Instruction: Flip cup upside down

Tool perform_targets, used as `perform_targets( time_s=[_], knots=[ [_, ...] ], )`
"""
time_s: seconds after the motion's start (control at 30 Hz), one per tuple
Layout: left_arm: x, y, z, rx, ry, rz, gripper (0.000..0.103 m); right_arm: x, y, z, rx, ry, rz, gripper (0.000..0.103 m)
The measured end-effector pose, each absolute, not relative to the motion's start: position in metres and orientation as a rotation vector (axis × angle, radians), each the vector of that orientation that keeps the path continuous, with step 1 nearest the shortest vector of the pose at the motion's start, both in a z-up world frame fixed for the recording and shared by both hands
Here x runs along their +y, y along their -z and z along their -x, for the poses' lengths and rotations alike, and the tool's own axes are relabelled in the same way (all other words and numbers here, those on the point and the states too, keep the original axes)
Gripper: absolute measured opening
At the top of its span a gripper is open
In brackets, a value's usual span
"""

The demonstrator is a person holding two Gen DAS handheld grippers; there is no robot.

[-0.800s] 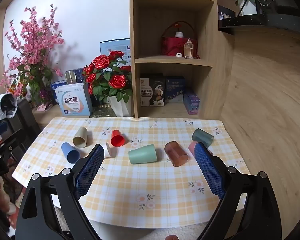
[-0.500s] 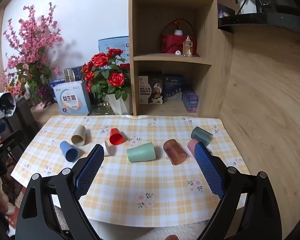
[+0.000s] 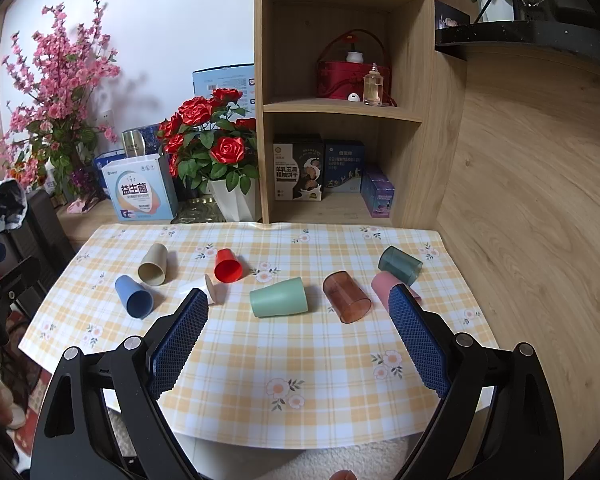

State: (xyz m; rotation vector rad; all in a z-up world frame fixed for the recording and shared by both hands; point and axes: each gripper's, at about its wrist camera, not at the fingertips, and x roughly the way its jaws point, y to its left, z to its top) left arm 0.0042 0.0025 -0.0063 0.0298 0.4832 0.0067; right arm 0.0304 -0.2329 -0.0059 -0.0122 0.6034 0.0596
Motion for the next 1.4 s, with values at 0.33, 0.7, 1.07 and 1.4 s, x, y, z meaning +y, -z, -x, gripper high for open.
perform_targets(
  time_s=[0.33,0.7,1.07,1.4],
  knots=[
    [0.0022,0.0067,-0.0047,0.484,-0.006,-0.030,0.097,-0.2329,0.0048,-0.0300,0.602,-0.057,0.013,0.089],
    [0.0022,0.0067,-0.0045,0.484,-0.005,-0.030,0.097,-0.2347,0.0053,-0.0307,0.604,-0.055,0.013,0.089],
    [0.0027,0.0065,-0.0045,0.484,-0.005,-0.028,0.097,-0.2355,0.0068,-0.0307,0.604,-0.055,0.011,0.089],
    [0.0028,0.0067,-0.0048,0.485,-0.005,-0.027,0.097,-0.2361,0.0068,-0.0298,0.603,-0.055,0.010,0.089]
  ],
)
